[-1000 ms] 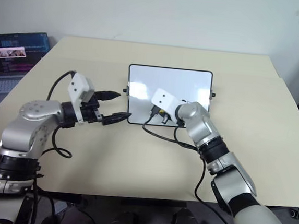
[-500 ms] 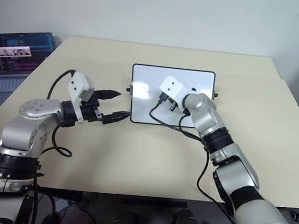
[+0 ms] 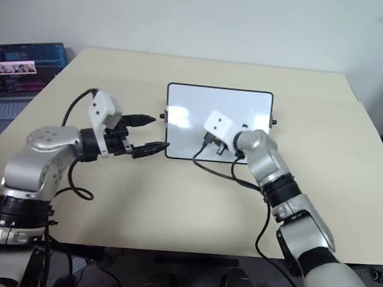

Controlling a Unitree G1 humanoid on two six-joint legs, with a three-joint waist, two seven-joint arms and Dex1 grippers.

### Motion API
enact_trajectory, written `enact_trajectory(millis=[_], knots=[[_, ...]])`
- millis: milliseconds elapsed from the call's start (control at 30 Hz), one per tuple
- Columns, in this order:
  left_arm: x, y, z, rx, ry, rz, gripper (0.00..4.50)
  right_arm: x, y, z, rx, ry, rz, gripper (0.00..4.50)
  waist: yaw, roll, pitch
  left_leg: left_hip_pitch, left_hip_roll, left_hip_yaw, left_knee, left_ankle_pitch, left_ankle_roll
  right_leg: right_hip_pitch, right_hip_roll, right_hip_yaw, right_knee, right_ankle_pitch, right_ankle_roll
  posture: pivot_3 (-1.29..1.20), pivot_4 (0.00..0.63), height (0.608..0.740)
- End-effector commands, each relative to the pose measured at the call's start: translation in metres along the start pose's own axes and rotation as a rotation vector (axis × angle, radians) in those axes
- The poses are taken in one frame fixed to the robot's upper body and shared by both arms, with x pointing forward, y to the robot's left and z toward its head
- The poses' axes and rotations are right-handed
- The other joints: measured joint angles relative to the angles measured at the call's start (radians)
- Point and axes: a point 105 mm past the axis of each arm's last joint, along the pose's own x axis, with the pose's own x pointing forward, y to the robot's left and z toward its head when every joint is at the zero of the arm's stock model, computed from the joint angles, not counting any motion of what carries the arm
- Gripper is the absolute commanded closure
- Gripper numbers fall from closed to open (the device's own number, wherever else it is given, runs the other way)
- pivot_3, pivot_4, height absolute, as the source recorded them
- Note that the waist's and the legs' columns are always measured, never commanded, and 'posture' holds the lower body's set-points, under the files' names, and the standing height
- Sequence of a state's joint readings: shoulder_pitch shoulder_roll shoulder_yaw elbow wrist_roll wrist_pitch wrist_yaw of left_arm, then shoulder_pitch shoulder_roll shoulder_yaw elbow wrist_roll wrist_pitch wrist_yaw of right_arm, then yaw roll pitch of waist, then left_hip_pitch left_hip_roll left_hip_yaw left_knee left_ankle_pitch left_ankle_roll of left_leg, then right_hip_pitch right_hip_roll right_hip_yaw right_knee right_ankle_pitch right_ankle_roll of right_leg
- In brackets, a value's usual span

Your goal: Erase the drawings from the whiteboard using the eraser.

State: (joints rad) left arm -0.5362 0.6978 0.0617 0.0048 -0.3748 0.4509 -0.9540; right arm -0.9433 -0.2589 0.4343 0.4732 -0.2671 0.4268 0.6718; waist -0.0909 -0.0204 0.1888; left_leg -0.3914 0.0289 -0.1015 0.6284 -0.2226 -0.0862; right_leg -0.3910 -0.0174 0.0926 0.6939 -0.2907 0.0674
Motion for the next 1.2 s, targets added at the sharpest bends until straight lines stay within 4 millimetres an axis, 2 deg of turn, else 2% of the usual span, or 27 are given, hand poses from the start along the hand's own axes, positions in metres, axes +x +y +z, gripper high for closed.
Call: enact_trajectory(millis=[33, 133, 400, 533, 600, 733, 900, 1033, 1200], knots=[[-0.001, 0.002, 0.013, 0.040, -0.035, -0.001, 0.00, 0.004, 0.018, -0.041, 0.050, 0.141, 0.051, 3.39, 0.000, 0.000, 0.000, 0.004, 0.000, 0.000, 0.000, 0.000, 0.000, 0.004, 0.000, 0.000, -0.001, -0.001, 0.002, 0.00, 0.150, 0.740], [0.000, 0.003, 0.013, 0.041, -0.035, -0.001, 0.00, 0.004, 0.009, -0.039, 0.059, 0.134, 0.011, 3.39, 0.001, 0.000, 0.000, 0.009, 0.000, 0.000, 0.000, 0.000, 0.000, 0.009, 0.000, 0.001, -0.003, -0.001, 0.003, 0.00, 0.150, 0.740], [0.001, 0.003, 0.015, 0.043, -0.038, -0.005, 0.00, -0.008, -0.058, -0.010, 0.052, 0.058, -0.248, 3.39, 0.001, 0.000, 0.000, 0.009, 0.001, 0.001, 0.000, 0.003, 0.003, 0.011, 0.002, 0.003, -0.012, 0.004, 0.004, 0.00, 0.150, 0.740], [0.001, 0.003, 0.015, 0.044, -0.040, -0.006, 0.00, -0.015, -0.081, 0.001, 0.039, 0.031, -0.336, 3.39, 0.003, 0.000, 0.000, 0.007, 0.000, 0.001, -0.002, 0.003, 0.003, 0.011, 0.002, 0.003, -0.013, 0.005, 0.005, 0.00, 0.150, 0.740], [0.001, 0.004, 0.015, 0.046, -0.039, -0.006, 0.00, -0.016, -0.086, 0.003, 0.036, 0.026, -0.358, 3.39, 0.003, 0.000, 0.000, 0.005, 0.000, 0.001, -0.004, 0.003, 0.003, 0.008, 0.002, 0.004, -0.014, 0.005, 0.005, 0.00, 0.150, 0.740], [0.001, 0.005, 0.016, 0.050, -0.040, -0.005, 0.00, -0.010, -0.077, -0.001, 0.035, 0.038, -0.321, 3.39, 0.003, 0.000, 0.000, -0.002, 0.000, 0.001, -0.005, 0.003, 0.003, 0.002, 0.002, 0.003, -0.014, 0.005, 0.004, 0.00, 0.150, 0.740], [0.001, 0.004, 0.015, 0.050, -0.039, -0.005, 0.00, 0.002, -0.033, -0.018, 0.017, 0.094, -0.108, 3.39, 0.002, 0.000, 0.000, -0.002, 0.000, 0.001, -0.004, 0.002, 0.003, 0.002, 0.002, 0.003, -0.014, 0.005, 0.005, 0.00, 0.150, 0.740], [0.001, 0.004, 0.016, 0.050, -0.040, -0.005, 0.00, 0.004, 0.000, -0.041, 0.011, 0.155, 0.033, 3.40, 0.000, -0.001, 0.000, -0.001, 0.001, 0.001, -0.004, 0.002, 0.003, 0.003, 0.002, 0.003, -0.014, 0.005, 0.005, 0.00, 0.150, 0.740], [0.001, 0.004, 0.016, 0.051, -0.041, -0.007, 0.00, 0.003, 0.014, -0.055, 0.016, 0.178, 0.077, 3.40, 0.000, -0.001, 0.000, 0.003, 0.001, 0.001, -0.004, 0.003, 0.003, 0.007, 0.002, 0.003, -0.014, 0.005, 0.005, 0.00, 0.150, 0.740]])
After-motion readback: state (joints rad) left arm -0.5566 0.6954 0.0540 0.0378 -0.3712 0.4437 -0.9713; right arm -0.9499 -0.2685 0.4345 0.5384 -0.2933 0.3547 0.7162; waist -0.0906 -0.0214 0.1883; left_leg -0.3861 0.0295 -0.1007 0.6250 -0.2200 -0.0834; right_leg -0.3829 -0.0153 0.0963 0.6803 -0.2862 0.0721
